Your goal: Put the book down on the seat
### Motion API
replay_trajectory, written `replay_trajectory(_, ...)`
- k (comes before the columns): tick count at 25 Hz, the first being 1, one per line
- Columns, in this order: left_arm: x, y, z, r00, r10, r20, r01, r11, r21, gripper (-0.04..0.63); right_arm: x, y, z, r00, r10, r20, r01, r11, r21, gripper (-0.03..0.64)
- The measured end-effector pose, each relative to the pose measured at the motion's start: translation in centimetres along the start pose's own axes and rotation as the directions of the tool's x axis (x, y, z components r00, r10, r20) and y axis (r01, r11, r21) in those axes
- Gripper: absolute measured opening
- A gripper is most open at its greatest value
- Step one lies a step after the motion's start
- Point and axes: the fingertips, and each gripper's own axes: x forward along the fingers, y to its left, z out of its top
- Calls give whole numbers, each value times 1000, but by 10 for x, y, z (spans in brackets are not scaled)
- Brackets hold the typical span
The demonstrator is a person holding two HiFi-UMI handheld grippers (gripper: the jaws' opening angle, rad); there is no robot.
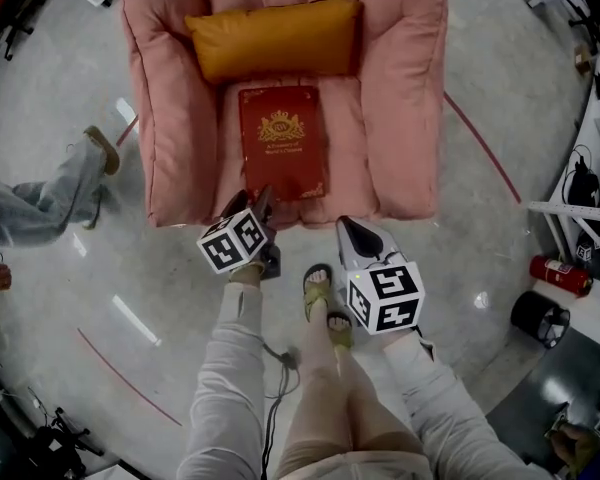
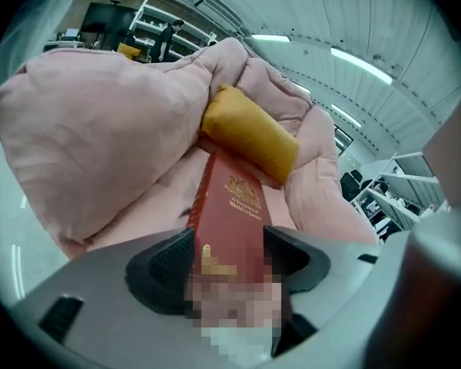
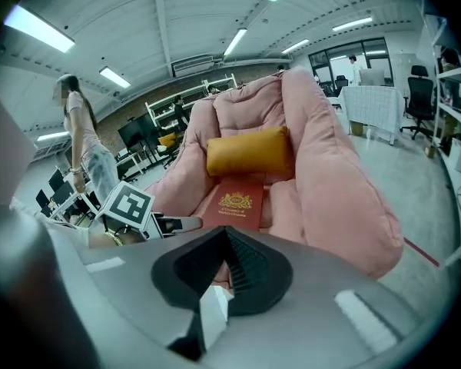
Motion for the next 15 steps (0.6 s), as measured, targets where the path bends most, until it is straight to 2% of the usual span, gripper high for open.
replay_trajectory(9,-47,-31,-4,1000,-21,-4,21,999,42,257,-20,10,9,1000,-1,10,1,1000,-26,0)
replay_trajectory(12,-68,-47,-4,1000,-23,15,22,997,73,191,-29,12,10,1000,0,9,1,999,-37,0)
replay_trajectory(15,-93,-60,-1,998,-12,55,7,995,103,46,-40,14,8,1000,0,6,1,999,-44,0)
